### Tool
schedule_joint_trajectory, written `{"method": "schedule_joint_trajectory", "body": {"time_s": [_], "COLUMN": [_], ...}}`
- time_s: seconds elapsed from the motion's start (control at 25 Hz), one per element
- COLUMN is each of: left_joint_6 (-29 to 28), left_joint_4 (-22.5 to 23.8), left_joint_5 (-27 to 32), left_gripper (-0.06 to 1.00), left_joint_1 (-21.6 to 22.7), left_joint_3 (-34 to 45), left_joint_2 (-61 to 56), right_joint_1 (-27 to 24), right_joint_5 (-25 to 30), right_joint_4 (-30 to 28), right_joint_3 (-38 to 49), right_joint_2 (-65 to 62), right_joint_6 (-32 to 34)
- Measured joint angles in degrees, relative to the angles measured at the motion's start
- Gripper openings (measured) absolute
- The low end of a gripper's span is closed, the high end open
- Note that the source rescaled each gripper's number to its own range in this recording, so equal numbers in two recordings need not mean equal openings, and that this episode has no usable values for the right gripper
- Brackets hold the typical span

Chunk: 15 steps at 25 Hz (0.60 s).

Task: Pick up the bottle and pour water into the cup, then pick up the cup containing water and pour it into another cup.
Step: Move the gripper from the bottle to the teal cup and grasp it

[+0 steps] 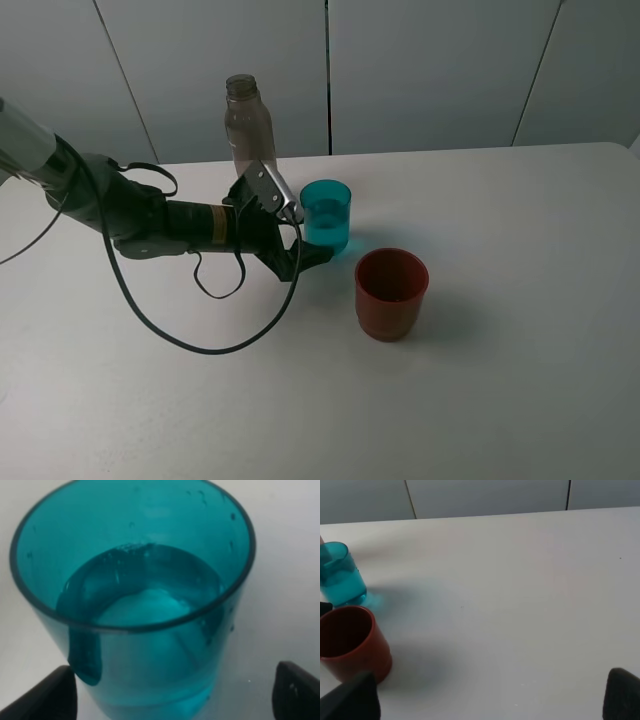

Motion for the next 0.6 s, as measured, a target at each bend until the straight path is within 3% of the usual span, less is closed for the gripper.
{"method": "schedule_joint_trajectory", "body": {"time_s": [0.6], "left_joint_6": [0.2], "left_joint_4": [-3.2], "left_joint_5": [0.0], "left_gripper": [0.98], "left_joint_1": [-0.8], "left_joint_3": [-1.7], "left_joint_2": [1.0], "right_joint_1": [0.0], "right_joint_5": [0.0], "right_joint_4": [0.0], "right_joint_3": [0.0], "right_joint_2": [0.0], "right_joint_6": [0.0]}}
